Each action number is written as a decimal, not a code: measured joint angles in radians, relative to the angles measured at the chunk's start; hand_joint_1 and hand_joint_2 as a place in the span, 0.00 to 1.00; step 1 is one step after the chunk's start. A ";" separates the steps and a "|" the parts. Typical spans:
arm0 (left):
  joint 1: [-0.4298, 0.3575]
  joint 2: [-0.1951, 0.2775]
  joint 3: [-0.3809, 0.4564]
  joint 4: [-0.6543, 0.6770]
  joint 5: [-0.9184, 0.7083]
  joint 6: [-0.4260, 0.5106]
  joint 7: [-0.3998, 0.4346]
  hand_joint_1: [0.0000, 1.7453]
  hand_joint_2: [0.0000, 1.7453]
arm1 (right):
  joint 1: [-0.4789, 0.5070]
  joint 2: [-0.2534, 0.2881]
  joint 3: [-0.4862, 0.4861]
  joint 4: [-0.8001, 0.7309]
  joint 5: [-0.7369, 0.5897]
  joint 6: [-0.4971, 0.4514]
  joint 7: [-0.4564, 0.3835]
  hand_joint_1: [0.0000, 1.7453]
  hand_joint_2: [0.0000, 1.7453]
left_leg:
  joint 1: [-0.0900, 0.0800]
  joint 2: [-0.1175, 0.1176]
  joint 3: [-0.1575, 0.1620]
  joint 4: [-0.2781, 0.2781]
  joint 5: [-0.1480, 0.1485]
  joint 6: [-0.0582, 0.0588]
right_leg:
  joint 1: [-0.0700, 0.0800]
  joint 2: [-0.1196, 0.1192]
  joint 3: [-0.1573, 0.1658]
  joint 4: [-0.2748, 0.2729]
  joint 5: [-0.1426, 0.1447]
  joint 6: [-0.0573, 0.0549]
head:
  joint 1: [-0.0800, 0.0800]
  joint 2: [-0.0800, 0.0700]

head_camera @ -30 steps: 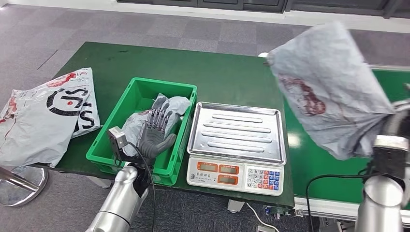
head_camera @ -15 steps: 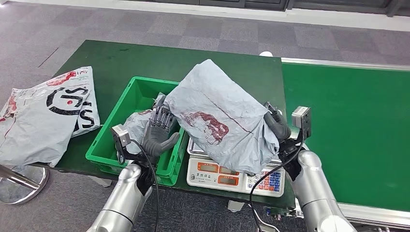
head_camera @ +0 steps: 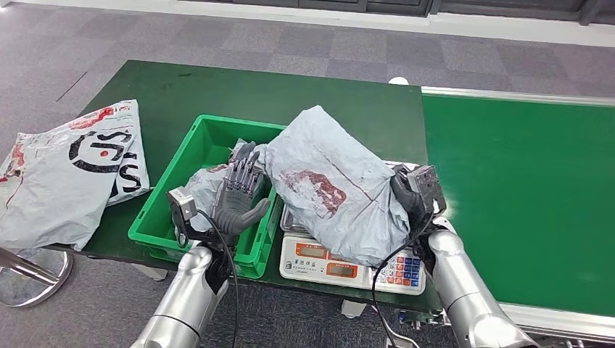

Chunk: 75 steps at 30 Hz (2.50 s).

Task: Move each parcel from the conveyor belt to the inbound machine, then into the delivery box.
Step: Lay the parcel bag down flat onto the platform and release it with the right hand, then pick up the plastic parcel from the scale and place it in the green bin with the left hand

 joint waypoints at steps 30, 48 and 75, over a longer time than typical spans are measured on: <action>-0.001 0.012 -0.014 0.004 0.004 0.004 0.000 0.00 1.00 | 0.117 -0.089 0.145 -0.295 0.328 -0.256 0.082 0.00 1.00 | 0.000 0.000 0.000 0.000 0.000 0.000 | 0.000 0.000 0.000 0.000 0.000 0.000 | 0.000 0.000; -0.014 0.081 -0.178 -0.302 -0.145 0.692 -0.002 0.00 1.00 | 0.324 -0.108 -0.085 -0.777 0.339 -0.236 0.008 0.00 1.00 | 0.000 0.002 -0.005 0.001 -0.001 -0.001 | 0.000 0.002 -0.007 0.000 0.000 -0.001 | 0.000 0.000; -0.337 -0.041 -0.508 0.398 -0.543 0.321 0.561 0.00 1.00 | 0.259 -0.037 -0.109 -0.900 0.447 -0.183 -0.007 0.00 1.00 | 0.000 0.007 -0.006 0.001 -0.001 -0.001 | 0.000 0.009 -0.009 0.000 0.002 0.000 | 0.000 0.000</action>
